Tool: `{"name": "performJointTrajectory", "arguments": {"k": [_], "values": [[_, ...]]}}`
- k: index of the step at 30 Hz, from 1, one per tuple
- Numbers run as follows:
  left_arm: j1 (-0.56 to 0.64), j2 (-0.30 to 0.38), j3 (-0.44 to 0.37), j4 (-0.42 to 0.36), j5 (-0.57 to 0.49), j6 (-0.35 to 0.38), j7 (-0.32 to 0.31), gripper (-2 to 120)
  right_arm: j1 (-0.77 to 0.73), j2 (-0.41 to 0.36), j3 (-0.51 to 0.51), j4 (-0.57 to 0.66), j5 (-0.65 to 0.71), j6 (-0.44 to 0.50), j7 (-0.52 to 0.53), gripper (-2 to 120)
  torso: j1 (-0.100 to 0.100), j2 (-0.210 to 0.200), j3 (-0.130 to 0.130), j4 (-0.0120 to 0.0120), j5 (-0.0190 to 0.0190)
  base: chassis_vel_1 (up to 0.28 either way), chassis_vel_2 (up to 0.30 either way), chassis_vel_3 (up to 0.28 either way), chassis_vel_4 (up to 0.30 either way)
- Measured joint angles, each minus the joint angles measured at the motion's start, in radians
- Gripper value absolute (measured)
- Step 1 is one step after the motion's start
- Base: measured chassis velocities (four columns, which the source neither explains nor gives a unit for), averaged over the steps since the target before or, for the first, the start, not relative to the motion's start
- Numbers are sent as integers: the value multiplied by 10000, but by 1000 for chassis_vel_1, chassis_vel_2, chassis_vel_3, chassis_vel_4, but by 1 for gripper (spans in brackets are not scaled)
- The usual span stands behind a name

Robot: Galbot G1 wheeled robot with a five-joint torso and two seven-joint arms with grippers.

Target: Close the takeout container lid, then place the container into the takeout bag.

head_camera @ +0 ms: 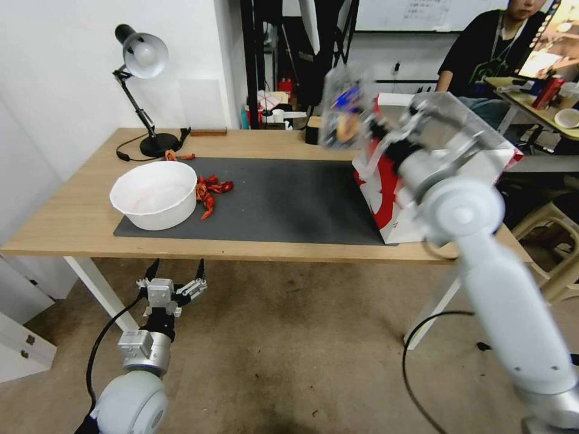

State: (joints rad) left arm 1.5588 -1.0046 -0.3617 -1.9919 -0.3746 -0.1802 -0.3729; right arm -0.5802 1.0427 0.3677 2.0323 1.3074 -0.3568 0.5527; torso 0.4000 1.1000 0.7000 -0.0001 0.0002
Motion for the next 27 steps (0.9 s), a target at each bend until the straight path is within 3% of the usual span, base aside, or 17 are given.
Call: {"name": "performJointTrajectory", "arguments": {"k": [11,14,17,19,21,27], "values": [[-98,-24,91,-90,43,49,0,100,-285,-681,1096,-725,-767,-882,769,0,0,0,0,0,1,0,0,0,0],[-95,-23,96,-110,49,61,0,100,-417,-694,1153,-741,-826,-1087,902,7,0,0,0,0,-1,0,0,0,0],[-85,-20,105,-134,57,68,0,100,-593,-679,1213,-745,-925,-1314,1052,22,0,0,0,2,-3,0,0,0,0],[-86,-20,105,-135,58,68,1,100,-603,-678,1217,-746,-930,-1323,1056,22,0,0,0,2,-2,0,0,0,0],[-86,-3,109,-142,58,70,3,100,-729,-676,1259,-739,-1075,-1434,1137,37,0,0,0,1,-1,0,0,0,0],[-64,19,102,-153,54,69,5,100,-847,-711,1438,-486,-992,-1079,739,57,0,0,0,2,-1,0,0,0,0]]}}
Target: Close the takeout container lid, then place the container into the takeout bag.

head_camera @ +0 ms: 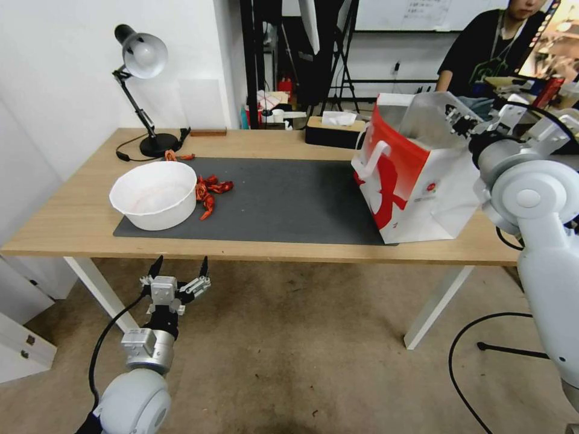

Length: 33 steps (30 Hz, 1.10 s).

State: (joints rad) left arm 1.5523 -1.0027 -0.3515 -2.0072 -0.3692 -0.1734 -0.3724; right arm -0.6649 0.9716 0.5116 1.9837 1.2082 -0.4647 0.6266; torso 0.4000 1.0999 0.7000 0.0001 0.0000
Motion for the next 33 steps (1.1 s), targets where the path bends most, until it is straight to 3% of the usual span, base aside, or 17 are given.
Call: {"name": "performJointTrajectory", "arguments": {"k": [5,7,9,10,11,15,17,19,21,23,25,27,29,30,33], "values": [[9,-5,-3,-15,-2,-3,0,100,-365,-199,156,338,221,1168,-1553,73,0,0,-1,0,-2,0,0,0,0],[20,-18,-4,-24,-2,-6,1,100,-924,-347,230,662,221,1796,-2852,85,0,0,-1,-2,-1,0,0,0,0],[24,-22,-5,-25,-3,-6,1,100,-1022,-372,237,713,197,1893,-3088,87,0,0,-1,-2,0,0,0,0,0],[44,-37,-12,-29,-3,-8,1,100,-1573,-496,259,1004,-21,2225,-4033,95,0,0,-1,1,-1,0,0,0,0],[44,-37,-12,-29,-3,-8,1,100,-1573,-496,259,1004,-21,2225,-4033,95,0,0,-1,1,-1,0,0,0,0],[89,-97,-38,-60,4,-17,1,100,-3132,-742,210,1869,-1359,3017,-5854,100,0,1,-1,-2,-1,0,0,0,0],[91,-106,-39,-63,9,-17,1,100,-3353,-758,180,1983,-1677,3146,-6051,100,0,0,-2,-2,0,0,0,0,0],[104,-153,-41,-85,29,-18,0,100,-4293,-759,108,2405,-3103,3694,-6835,100,-1,1,-2,0,-1,0,0,0,0],[110,-170,-42,-90,37,-18,-1,100,-4553,-740,94,2504,-3547,3833,-6957,100,0,1,-1,0,-2,0,0,0,0],[124,-231,-43,-92,62,-21,0,100,-5542,-554,24,2774,-5263,4364,-7199,100,-1,1,-2,-2,-1,0,0,0,0],[124,-239,-44,-91,64,-21,0,100,-5635,-528,10,2794,-5415,4399,-7193,100,-1,1,-2,-2,-1,0,0,0,0],[126,-291,-43,-91,70,-22,-2,100,-6368,-229,-151,2886,-6850,4669,-6831,100,-1,1,-1,-1,-2,0,0,0,0],[126,-312,-40,-92,73,-22,-1,100,-6579,-116,-206,2887,-7294,4751,-6672,100,-1,1,-1,0,-1,0,0,0,0],[125,-346,-35,-93,78,-22,-1,100,-7016,114,-395,2904,-8198,4833,-6145,100,-1,1,0,0,-1,0,0,0,0],[122,-377,-32,-93,81,-22,-1,100,-7412,316,-595,2904,-8899,4879,-5659,100,-1,1,-1,-1,0,0,0,0,0]]}}
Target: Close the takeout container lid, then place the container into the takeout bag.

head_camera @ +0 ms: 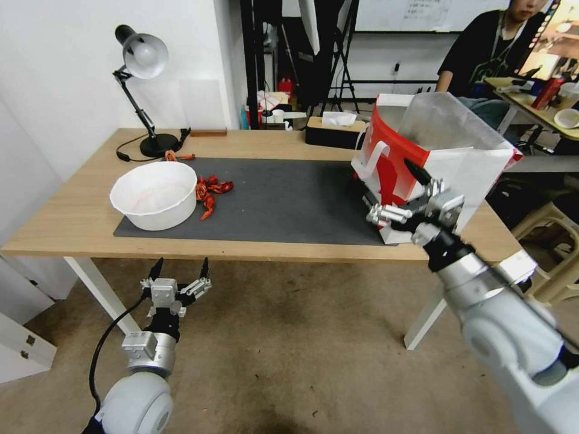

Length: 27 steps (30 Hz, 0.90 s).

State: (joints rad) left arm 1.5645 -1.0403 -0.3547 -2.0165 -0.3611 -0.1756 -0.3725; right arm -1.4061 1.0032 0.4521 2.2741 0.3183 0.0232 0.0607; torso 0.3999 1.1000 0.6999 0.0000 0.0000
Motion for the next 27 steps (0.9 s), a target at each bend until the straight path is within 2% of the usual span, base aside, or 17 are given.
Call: {"name": "performJointTrajectory", "arguments": {"k": [2,6,13,27], "values": [[-5,-66,5,0,3,0,0,100,-535,357,-348,-228,-928,220,748,100,-1,1,0,0,-1,0,0,0,0],[-19,-156,29,17,6,0,0,100,-1154,829,-789,-688,-1801,669,1543,100,0,0,0,0,-1,0,0,0,0],[-124,-189,95,85,-4,0,2,100,-1747,1266,-1545,-1241,-2204,1110,2642,100,-1,0,0,0,-1,0,0,0,0],[-236,-169,151,253,-100,-54,114,100,-1632,1431,-1935,-1783,-2148,1319,3232,100,0,-1,1,1,-1,0,0,0,0]]}}
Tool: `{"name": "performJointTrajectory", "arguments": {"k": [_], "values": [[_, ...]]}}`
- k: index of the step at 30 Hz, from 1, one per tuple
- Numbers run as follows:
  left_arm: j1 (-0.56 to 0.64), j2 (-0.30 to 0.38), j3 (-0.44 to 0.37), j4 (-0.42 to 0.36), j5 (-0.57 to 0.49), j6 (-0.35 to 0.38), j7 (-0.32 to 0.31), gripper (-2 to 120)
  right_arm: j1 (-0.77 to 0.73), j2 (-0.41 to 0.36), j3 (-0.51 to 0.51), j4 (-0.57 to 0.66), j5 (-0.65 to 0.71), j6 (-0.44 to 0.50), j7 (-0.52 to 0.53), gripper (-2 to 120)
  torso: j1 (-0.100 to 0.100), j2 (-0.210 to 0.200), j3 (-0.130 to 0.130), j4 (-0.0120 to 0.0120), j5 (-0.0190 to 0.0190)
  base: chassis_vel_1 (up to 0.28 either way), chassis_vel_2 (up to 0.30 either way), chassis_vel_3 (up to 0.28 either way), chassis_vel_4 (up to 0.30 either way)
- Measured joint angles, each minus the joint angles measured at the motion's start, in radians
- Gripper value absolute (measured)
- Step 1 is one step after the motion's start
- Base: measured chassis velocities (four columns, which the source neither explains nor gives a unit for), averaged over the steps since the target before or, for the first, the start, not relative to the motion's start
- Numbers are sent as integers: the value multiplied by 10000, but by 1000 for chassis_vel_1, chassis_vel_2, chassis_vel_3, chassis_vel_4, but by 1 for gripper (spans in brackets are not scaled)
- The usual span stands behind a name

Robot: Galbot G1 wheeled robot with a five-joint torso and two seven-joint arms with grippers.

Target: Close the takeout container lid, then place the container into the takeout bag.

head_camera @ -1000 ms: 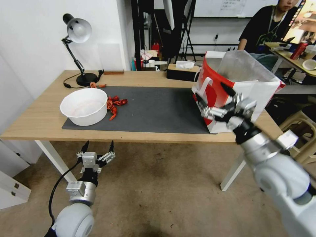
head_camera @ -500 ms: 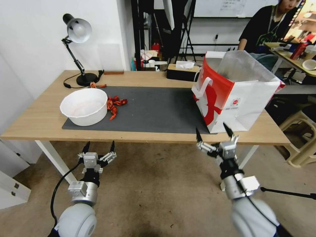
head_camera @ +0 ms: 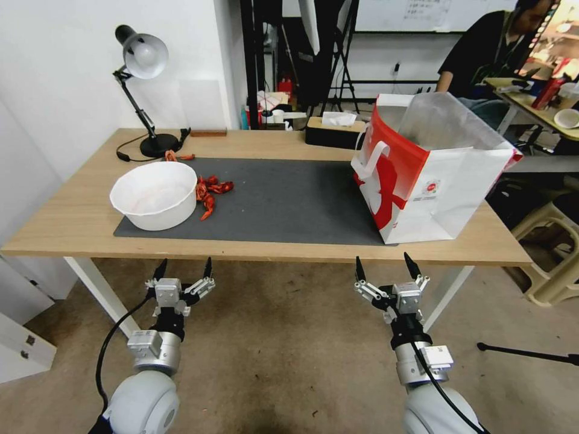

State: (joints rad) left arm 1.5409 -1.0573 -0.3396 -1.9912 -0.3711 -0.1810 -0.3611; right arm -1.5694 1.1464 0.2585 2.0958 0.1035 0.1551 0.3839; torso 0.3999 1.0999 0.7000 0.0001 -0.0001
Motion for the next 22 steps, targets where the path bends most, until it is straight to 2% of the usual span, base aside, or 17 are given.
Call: {"name": "performJointTrajectory", "arguments": {"k": [22], "values": [[-8,-1,-6,17,-9,-38,24,100,37,-6,7,-5,56,-11,-11,100,1,0,0,-1,1,0,0,0,0]]}}
